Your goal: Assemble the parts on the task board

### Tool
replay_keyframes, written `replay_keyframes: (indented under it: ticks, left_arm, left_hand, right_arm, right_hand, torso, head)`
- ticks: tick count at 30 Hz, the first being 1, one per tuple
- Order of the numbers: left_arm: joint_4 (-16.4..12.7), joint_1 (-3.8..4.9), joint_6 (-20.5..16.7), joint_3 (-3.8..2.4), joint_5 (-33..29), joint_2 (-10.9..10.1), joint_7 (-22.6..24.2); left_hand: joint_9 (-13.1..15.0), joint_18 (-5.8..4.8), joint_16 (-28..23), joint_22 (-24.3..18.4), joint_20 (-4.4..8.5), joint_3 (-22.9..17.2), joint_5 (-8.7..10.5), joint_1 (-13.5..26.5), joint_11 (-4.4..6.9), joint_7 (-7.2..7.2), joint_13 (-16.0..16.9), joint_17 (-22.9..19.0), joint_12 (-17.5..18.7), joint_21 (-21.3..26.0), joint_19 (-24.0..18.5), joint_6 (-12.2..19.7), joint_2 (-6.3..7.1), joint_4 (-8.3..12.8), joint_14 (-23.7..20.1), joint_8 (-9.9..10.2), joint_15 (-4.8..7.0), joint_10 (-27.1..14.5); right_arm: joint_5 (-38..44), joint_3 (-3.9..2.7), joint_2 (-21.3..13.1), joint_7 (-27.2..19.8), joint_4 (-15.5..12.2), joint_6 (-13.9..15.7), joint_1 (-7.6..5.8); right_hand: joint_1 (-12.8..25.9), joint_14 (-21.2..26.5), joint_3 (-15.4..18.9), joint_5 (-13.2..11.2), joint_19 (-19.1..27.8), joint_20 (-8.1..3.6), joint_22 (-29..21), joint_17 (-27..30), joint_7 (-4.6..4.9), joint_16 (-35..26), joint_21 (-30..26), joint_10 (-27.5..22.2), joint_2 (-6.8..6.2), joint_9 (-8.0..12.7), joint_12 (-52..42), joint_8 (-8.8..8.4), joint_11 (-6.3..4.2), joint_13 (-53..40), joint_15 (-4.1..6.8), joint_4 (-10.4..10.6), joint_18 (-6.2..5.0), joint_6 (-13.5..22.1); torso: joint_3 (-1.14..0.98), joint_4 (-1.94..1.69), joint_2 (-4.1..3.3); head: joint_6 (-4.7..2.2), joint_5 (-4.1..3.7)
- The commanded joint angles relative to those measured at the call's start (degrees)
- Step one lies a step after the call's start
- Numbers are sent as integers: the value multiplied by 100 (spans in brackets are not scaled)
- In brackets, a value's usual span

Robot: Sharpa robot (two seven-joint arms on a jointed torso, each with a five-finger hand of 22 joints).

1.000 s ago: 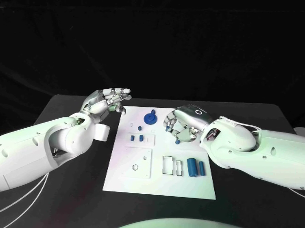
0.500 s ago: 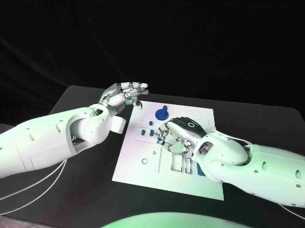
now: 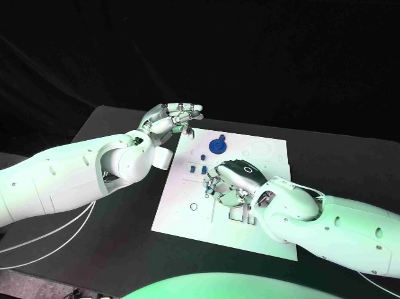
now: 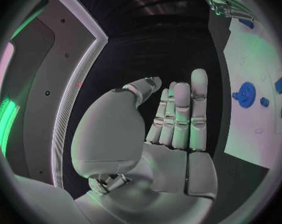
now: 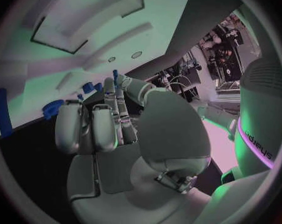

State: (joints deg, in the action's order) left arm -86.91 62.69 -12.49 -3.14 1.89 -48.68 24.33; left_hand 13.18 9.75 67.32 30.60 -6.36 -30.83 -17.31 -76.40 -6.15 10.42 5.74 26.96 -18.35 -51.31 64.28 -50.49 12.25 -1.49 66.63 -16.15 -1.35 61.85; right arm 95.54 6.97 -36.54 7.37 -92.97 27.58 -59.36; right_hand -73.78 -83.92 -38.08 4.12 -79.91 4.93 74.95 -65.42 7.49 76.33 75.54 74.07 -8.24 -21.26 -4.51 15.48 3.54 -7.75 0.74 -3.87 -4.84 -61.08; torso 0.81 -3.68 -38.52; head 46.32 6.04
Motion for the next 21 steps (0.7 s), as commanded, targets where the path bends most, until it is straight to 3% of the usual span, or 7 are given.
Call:
replay_keyframes:
  ticks: [1,21]
  left_arm:
    - [-12,2,108,-3,21,15,-1]
    - [-12,2,133,-3,40,13,-33]
  left_hand:
    - [-7,83,-3,-10,-14,25,24,1,-8,10,6,-5,-34,33,23,28,-30,2,-31,36,-16,-30]
    - [-7,83,-3,-10,-14,25,24,1,-8,10,6,-5,-34,33,23,28,-30,2,-31,36,-16,-30]
  right_arm:
    - [19,7,38,-70,47,-130,22]
    - [118,33,129,-14,206,-229,107]
  right_hand:
    - [50,-169,18,21,-18,14,149,7,-9,15,11,-9,1,-13,16,19,-14,-9,27,10,83,-17]
    - [56,-168,21,20,-20,15,153,5,-8,17,15,-10,1,-15,18,19,-13,-10,26,13,84,-14]
  torso:
    - [-3,9,-1]
    - [-8,-2,-3]
  head:
    - [20,39]
    - [74,52]
